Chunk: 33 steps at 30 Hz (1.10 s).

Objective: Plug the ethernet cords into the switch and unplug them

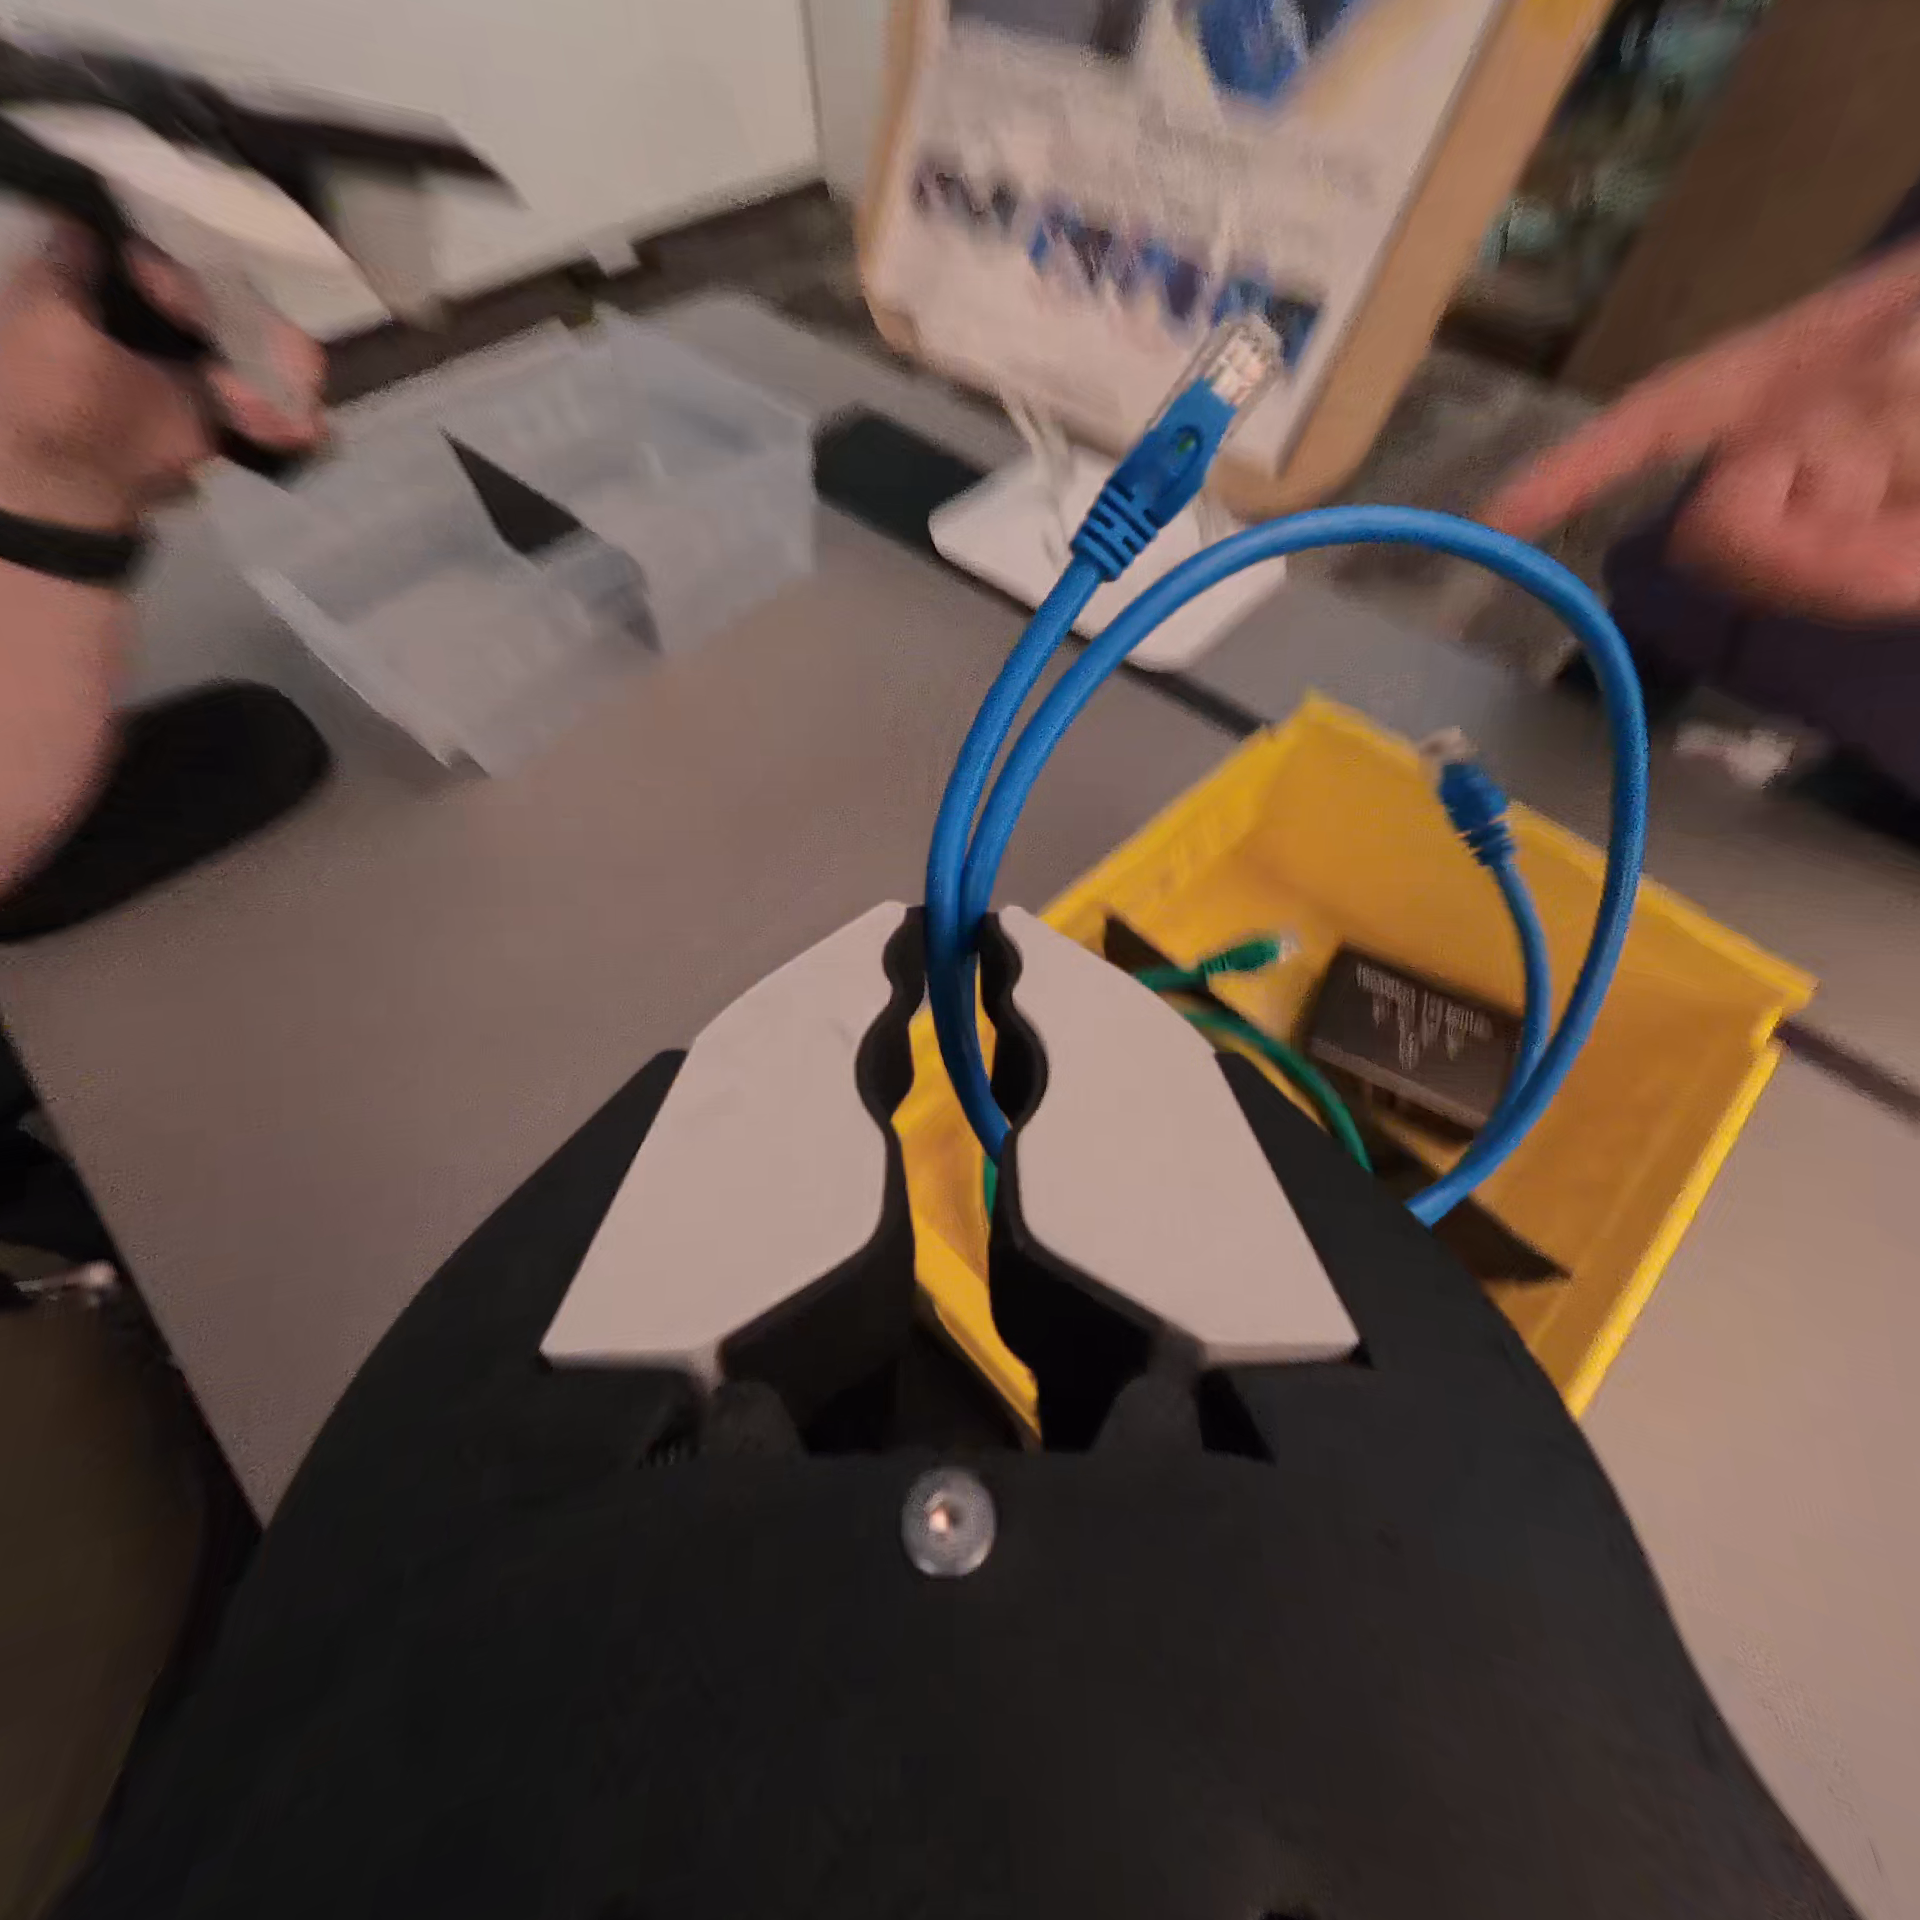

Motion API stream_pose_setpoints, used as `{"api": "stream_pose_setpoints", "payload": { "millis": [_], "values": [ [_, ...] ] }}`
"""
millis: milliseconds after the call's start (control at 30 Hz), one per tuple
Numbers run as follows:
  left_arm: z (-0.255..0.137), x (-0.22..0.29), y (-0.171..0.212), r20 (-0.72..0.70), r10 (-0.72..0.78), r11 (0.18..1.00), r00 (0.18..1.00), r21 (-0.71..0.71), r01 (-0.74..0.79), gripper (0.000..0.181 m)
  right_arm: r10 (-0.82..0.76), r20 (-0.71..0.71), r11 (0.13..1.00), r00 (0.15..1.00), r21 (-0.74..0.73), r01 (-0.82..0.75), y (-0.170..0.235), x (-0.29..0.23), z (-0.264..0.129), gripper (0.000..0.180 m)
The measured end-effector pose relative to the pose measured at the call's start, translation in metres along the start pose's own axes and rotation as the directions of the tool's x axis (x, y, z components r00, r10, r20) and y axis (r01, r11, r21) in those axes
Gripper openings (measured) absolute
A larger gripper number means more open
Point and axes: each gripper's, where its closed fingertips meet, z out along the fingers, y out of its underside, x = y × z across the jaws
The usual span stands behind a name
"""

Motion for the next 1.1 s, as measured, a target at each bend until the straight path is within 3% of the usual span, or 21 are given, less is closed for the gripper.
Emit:
{"api": "stream_pose_setpoints", "payload": {
  "millis": [133,267,367,467,533,567,633,733,800,933,1100],
  "values": [
    [0.005,0.013,0.002,-0.025,0.017,1.000,1.000,-0.016,-0.017,0.091,0.036,0.031,0.952,0.999,-0.306,-0.025,0.096,0.021,0.061,0.010],
    [0.010,0.034,0.004,-0.110,-0.003,1.000,0.994,-0.021,0.000,0.093,-0.056,0.140,0.868,0.989,-0.483,0.118,0.155,0.015,0.090,0.009],
    [0.010,0.061,0.003,-0.238,-0.046,0.999,0.970,-0.033,0.039,0.096,-0.324,0.097,0.782,0.941,-0.532,0.324,0.150,0.020,0.087,0.018],
    [0.002,0.105,-0.007,-0.376,-0.037,0.999,0.926,-0.041,0.024,0.095,-0.472,0.010,0.617,0.881,-0.711,0.338,0.130,0.021,0.069,0.017],
    [-0.003,0.119,-0.023,-0.349,0.065,0.998,0.935,0.020,-0.061,0.094,-0.528,0.115,0.479,0.841,-0.778,0.407,0.119,0.000,0.062,0.016],
    [-0.004,0.123,-0.033,-0.346,0.106,0.994,0.932,0.033,-0.101,0.092,-0.585,0.198,0.433,0.786,-0.743,0.510,0.109,-0.013,0.066,0.010],
    [0.008,0.122,-0.051,-0.346,0.151,0.987,0.926,-0.004,-0.162,0.099,-0.694,0.408,0.292,0.593,-0.594,0.750,0.097,-0.044,0.074,0.001],
    [0.047,0.115,-0.064,-0.340,0.243,0.953,0.909,-0.093,-0.289,0.106,-0.806,0.508,0.018,0.304,-0.492,0.870,0.082,-0.052,0.086,0.001],
    [0.072,0.126,-0.061,-0.408,0.291,0.925,0.865,-0.110,-0.363,0.111,-0.826,0.540,-0.086,0.160,-0.401,0.912,0.075,-0.066,0.098,0.002],
    [0.106,0.160,-0.051,-0.566,0.278,0.924,0.776,-0.063,-0.377,0.104,-0.834,0.550,-0.202,-0.040,-0.236,0.951,0.068,-0.099,0.108,0.002],
    [0.140,0.168,-0.043,-0.593,0.277,0.928,0.756,-0.038,-0.370,0.095,-0.826,0.554,-0.224,-0.107,-0.149,0.963,0.073,-0.122,0.106,0.001]
  ]
}}
